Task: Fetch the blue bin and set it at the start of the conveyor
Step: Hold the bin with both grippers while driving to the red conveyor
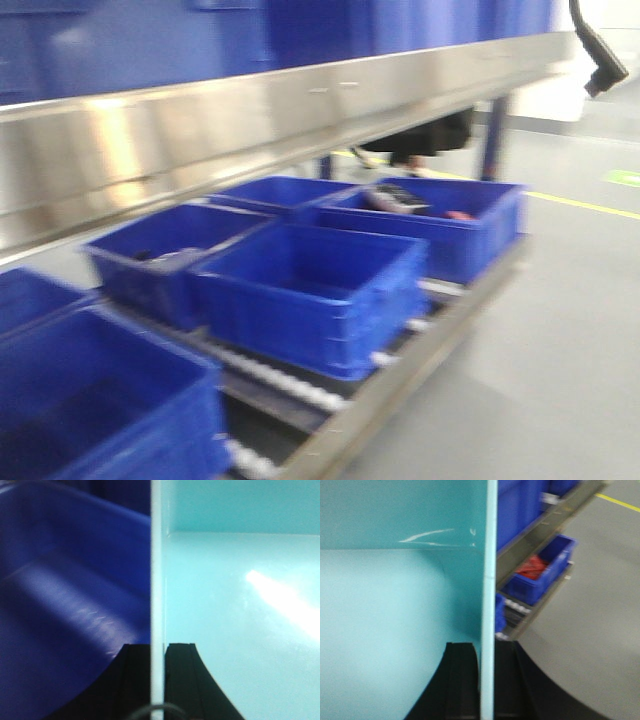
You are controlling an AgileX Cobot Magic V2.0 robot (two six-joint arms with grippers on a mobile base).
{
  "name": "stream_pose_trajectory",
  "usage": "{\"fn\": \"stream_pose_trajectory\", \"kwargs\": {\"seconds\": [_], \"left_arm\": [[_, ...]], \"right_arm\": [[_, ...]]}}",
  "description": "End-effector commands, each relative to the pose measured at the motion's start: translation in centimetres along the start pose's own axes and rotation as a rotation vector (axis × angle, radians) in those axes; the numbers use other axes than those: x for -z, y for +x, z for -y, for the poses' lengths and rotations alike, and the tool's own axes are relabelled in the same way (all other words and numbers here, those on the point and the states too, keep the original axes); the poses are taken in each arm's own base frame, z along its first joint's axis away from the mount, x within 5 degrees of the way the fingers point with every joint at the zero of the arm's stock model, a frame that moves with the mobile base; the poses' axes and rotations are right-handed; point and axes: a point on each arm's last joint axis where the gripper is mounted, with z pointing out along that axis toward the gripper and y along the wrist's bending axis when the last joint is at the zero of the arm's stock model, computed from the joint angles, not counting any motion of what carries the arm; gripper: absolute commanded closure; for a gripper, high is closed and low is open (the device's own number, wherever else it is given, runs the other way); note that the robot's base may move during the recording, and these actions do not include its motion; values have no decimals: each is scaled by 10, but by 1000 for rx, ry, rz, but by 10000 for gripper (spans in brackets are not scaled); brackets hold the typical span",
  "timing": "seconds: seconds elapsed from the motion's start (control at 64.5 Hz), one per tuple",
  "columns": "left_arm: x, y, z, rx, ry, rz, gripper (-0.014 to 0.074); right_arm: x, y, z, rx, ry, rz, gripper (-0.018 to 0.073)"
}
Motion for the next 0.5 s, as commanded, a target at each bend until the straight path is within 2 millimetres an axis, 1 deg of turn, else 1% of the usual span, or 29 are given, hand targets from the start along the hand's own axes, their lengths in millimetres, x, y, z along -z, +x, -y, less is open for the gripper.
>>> {"fn": "stream_pose_trajectory", "kwargs": {"seconds": [0.0, 0.481], "left_arm": [[6, -5, -2, -8, -10, 44, 707], [6, -5, -2, -8, -10, 44, 707]], "right_arm": [[9, -8, 2, 9, -5, 66, 712], [10, -8, 2, 10, -8, 72, 712]]}}
